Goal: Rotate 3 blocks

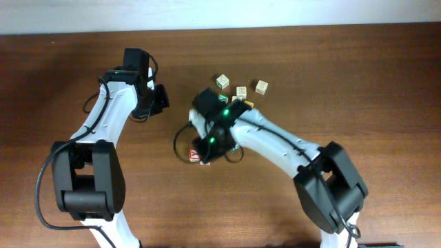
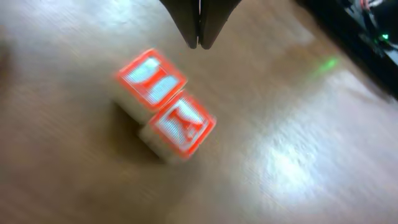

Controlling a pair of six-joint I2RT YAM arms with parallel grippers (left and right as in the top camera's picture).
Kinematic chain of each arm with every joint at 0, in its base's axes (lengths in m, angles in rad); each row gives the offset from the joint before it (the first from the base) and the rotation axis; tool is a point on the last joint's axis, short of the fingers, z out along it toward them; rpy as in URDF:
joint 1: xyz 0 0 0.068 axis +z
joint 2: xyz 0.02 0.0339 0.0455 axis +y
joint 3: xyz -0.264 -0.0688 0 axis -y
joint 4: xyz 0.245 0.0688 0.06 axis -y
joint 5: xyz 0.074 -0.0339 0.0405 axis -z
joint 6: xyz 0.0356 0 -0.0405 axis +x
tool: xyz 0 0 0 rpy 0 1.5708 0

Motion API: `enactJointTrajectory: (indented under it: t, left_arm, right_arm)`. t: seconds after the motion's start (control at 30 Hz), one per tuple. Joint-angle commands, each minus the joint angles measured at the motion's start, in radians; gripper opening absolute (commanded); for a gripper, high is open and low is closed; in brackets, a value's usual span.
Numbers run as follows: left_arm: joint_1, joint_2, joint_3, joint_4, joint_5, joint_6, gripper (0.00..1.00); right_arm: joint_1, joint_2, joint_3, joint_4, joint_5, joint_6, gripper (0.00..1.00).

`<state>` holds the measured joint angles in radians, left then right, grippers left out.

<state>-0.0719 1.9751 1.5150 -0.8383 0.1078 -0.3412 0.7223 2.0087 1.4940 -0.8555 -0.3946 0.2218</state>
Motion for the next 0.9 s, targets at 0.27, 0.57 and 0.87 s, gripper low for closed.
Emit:
enactJointTrajectory:
  t: [0.27,0.57,0.87]
  left_arm:
    - [-0.004,0.005,0.004,-0.001,-0.027,-0.003,0.00]
    - [-0.004,0.005,0.004,-0.001,-0.026,-0.003,0.00]
    - [-0.004,0.005,0.004,-0.002,-0.026,-0.003,0.00]
  right_arm:
    - [0.028,-0.005,-0.146,0.132,0.043,0.120,0.04]
    - [0.029,-0.005,-0.146,0.153,0.082,0.120,0.04]
    - [0.029,-0.005,-0.146,0.179,0.101,0.119,0.04]
